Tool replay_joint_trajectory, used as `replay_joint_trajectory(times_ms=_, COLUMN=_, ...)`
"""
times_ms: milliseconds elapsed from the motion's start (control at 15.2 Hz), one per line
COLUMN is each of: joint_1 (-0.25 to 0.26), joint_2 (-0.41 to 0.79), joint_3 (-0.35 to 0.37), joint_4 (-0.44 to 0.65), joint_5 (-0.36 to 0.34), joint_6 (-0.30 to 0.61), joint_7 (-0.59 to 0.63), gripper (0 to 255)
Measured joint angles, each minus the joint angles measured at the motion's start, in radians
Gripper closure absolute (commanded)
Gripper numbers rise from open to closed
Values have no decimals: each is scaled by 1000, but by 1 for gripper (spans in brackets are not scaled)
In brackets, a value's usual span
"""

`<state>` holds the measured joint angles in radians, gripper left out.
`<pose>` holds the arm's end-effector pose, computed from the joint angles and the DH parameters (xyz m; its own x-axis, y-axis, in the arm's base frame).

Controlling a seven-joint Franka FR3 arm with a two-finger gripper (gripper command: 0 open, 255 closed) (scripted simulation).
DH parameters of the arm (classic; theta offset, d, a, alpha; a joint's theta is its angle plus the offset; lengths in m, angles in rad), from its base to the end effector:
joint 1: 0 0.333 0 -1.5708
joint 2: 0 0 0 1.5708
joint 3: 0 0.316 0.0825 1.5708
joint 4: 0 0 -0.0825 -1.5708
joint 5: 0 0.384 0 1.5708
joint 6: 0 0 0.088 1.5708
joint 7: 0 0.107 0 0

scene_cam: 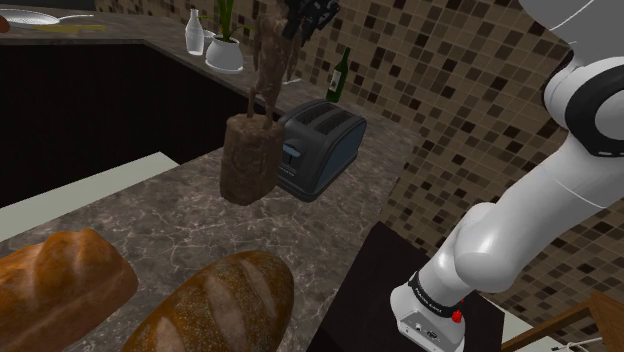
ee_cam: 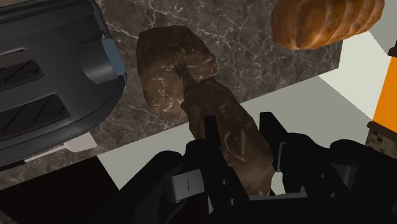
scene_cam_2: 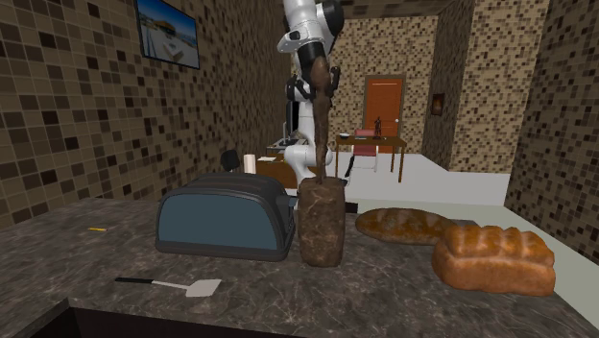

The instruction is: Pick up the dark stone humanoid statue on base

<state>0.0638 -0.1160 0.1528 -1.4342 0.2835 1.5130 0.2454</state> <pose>0.4832 0.1453 0.7474 0.9919 -0.0033 0.1267 0.0343 -0.9553 -0.2936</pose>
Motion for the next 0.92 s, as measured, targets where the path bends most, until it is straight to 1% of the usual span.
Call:
replay_joint_trajectory(times_ms=396, joint_1=3, joint_2=64, joint_3=4, joint_4=160, joint_5=-7, joint_6=-94, joint_7=31, gripper=255)
replay_joint_trajectory(times_ms=924, joint_1=11, joint_2=183, joint_3=12, joint_4=432, joint_5=-21, joint_6=-241, joint_7=80, gripper=255)
